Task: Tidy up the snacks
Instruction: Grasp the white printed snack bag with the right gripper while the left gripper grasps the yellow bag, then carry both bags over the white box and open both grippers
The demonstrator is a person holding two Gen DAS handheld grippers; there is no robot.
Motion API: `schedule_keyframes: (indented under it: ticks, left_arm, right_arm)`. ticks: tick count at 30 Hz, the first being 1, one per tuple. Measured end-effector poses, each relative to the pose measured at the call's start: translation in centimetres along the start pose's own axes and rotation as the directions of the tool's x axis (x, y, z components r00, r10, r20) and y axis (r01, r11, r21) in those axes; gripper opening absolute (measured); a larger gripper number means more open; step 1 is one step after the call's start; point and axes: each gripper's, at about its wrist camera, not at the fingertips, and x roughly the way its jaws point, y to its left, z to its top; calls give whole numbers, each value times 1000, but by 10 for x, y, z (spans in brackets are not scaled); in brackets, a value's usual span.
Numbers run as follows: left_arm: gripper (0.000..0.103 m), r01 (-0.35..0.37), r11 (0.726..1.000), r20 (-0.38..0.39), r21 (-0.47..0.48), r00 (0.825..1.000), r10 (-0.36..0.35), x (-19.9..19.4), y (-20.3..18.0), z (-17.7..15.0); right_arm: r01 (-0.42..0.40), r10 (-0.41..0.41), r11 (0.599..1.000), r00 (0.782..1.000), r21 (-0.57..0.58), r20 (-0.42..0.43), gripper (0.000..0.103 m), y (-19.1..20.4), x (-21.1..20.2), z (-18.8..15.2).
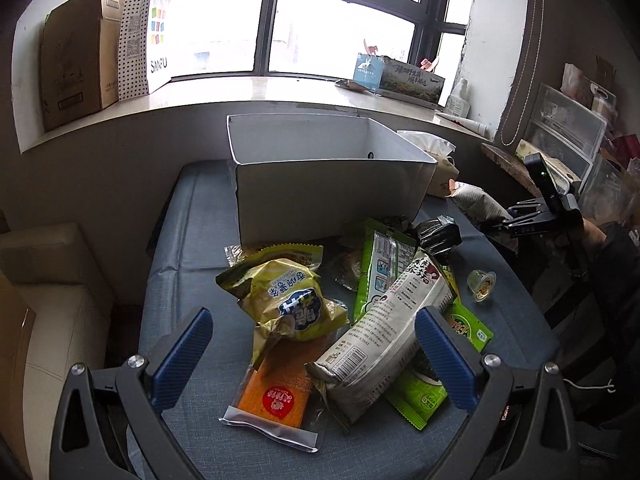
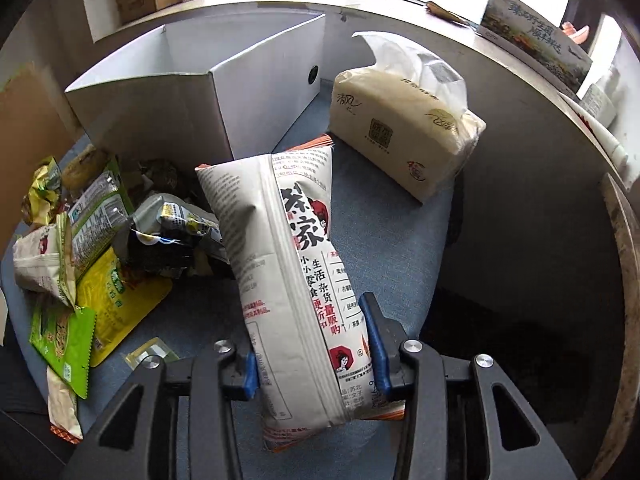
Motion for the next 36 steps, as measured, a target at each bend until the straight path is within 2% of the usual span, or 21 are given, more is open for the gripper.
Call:
schedule_keyframes:
  ticks: [3,6,8,10,12,14,16,18,19,22,28,32,36]
  left_arm:
    - [103,13,999,-29,-48,999,-14,15,7,4]
    - [103,10,996,-80,-87,997,-17,41,11,11]
    - [103,-26,994,-124,-103,992,13,62,13,16]
    - [103,-45,992,-167,-120,986,25,82,16,19]
    - [102,-95,986,-213,-138,975,64,98,21,19]
    - [101,-100,984,-229,-146,971,64,108,23,17]
    - [80,-97,982,-245,-160,968,56,114,28,14]
    - [70,-74,982,-227,-171,973,34,111,32,10]
    - [62,-58,981,-218,-183,976,17,108,34,10]
    - [58,-31,980,-145,-198,989,2,87,37,10]
    - [54,59,988,-23,-144,998,-63,44,27,31]
    - [54,110,985,48,-130,993,-105,31,24,59]
    - [54,139,984,90,-110,988,-129,37,25,103]
  right_arm:
    - [-17,2,992,993,127,117,46,2,-42,-20]
    - [-58,20,983,977,175,210,46,18,-80,-37]
    - [-63,12,980,967,191,256,46,33,-98,-47]
    - [-101,37,976,951,195,307,46,47,-109,-56]
    - [-137,58,968,936,210,347,46,57,-111,-55]
    - [-178,90,961,926,213,367,46,70,-109,-57]
    - [-214,122,955,916,207,381,46,81,-111,-59]
    - [-251,161,948,908,195,386,46,89,-109,-60]
    - [-258,169,947,906,191,387,46,93,-109,-60]
    - [-277,192,945,901,175,390,46,107,-105,-54]
    - [-336,243,921,890,198,385,46,120,-90,-35]
    - [-338,230,911,892,237,388,46,123,-87,-11]
    - [-297,173,914,902,277,396,46,120,-87,30]
